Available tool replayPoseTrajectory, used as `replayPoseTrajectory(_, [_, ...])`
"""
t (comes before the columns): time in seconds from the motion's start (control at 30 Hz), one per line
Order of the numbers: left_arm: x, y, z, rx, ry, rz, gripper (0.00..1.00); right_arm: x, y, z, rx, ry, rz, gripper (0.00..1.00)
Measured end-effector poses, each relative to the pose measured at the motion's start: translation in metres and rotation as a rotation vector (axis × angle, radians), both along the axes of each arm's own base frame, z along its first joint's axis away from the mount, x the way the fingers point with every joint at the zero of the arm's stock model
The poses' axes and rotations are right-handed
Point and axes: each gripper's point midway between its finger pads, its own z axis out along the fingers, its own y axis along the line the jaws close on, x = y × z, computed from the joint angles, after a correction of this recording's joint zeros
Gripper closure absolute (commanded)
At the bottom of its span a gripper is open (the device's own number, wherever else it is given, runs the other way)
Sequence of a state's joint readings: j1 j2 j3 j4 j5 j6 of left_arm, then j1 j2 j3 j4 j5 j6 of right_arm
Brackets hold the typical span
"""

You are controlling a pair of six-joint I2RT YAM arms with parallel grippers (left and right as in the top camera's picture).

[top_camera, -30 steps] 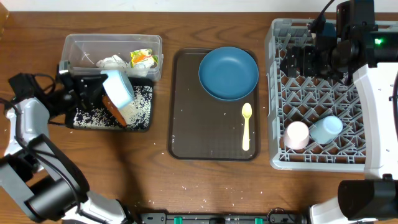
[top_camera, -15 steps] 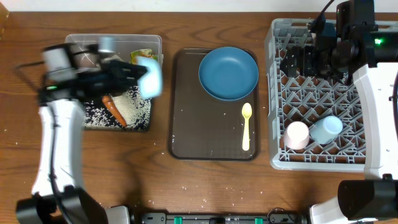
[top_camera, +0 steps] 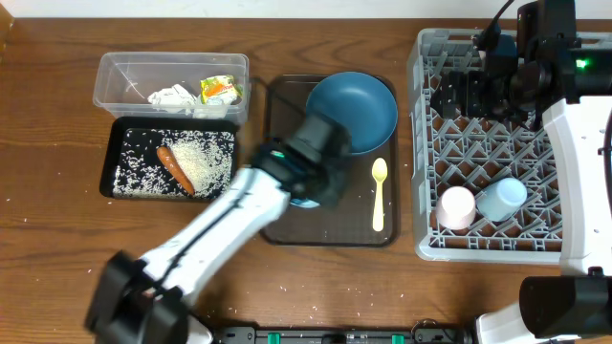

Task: Sort waste into correct bins and load items into the dishwasher rack
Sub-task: 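Return the bowl to the brown tray with the left gripper, then grasp the light-blue bowl with the right gripper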

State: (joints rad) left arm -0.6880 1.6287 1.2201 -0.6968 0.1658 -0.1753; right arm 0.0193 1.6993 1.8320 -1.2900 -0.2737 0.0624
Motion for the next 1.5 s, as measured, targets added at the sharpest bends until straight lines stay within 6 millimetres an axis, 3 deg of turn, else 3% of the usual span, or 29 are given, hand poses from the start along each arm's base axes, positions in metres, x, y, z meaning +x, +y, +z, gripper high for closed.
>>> replayPoseTrajectory(0.13, [-0.013, -0.021, -0.038, 0.105, 0.002, -0.107, 0.94, 0.000, 0.000, 0.000, 0.000, 0.000, 0.000, 0.02])
replayPoseTrajectory(0.27, [-0.020, -0.026, -0.059, 0.170, 0.008, -0.154, 0.93, 0.000, 0.000, 0.000, 0.000, 0.000, 0.000, 0.02])
replayPoseTrajectory(0.33, [-0.019, -0.025, -0.060, 0.182, -0.003, -0.162, 0.86, 0.000, 0.000, 0.000, 0.002, 0.000, 0.001, 0.02])
replayPoseTrajectory(0.4, [-0.017, -0.023, -0.059, 0.189, -0.014, -0.161, 0.69, 0.000, 0.001, 0.000, 0.005, -0.002, 0.002, 0.02])
replayPoseTrajectory(0.47, [-0.015, -0.022, -0.059, 0.196, -0.020, -0.161, 0.58, 0.001, 0.001, 0.001, 0.007, -0.006, 0.003, 0.04])
replayPoseTrajectory(0.63, [-0.009, -0.017, -0.049, 0.189, -0.037, -0.140, 0.46, 0.006, 0.008, 0.004, 0.023, -0.032, 0.018, 0.07])
replayPoseTrajectory(0.73, [0.007, -0.009, -0.020, 0.137, -0.081, -0.067, 0.43, 0.011, 0.020, 0.008, 0.036, -0.061, 0.037, 0.07])
replayPoseTrajectory(0.8, [0.025, 0.004, 0.011, 0.076, -0.135, 0.027, 0.42, 0.013, 0.035, 0.011, 0.047, -0.077, 0.062, 0.07])
replayPoseTrajectory(0.87, [0.046, 0.030, 0.047, 0.008, -0.192, 0.160, 0.41, 0.014, 0.053, 0.013, 0.057, -0.097, 0.095, 0.07])
replayPoseTrajectory(0.93, [0.064, 0.073, 0.084, -0.047, -0.249, 0.320, 0.41, 0.014, 0.072, 0.013, 0.067, -0.105, 0.129, 0.08])
replayPoseTrajectory(1.07, [0.073, 0.154, 0.122, -0.071, -0.310, 0.575, 0.41, 0.011, 0.110, -0.004, 0.072, -0.067, 0.207, 0.12])
replayPoseTrajectory(1.2, [0.067, 0.200, 0.126, -0.049, -0.294, 0.713, 0.41, 0.005, 0.146, -0.045, 0.062, 0.043, 0.270, 0.21])
replayPoseTrajectory(1.33, [0.062, 0.225, 0.119, -0.018, -0.254, 0.783, 0.41, -0.006, 0.174, -0.093, 0.035, 0.183, 0.310, 0.33])
replayPoseTrajectory(1.5, [0.058, 0.244, 0.113, 0.002, -0.227, 0.841, 0.41, -0.028, 0.192, -0.143, -0.013, 0.343, 0.338, 0.57])
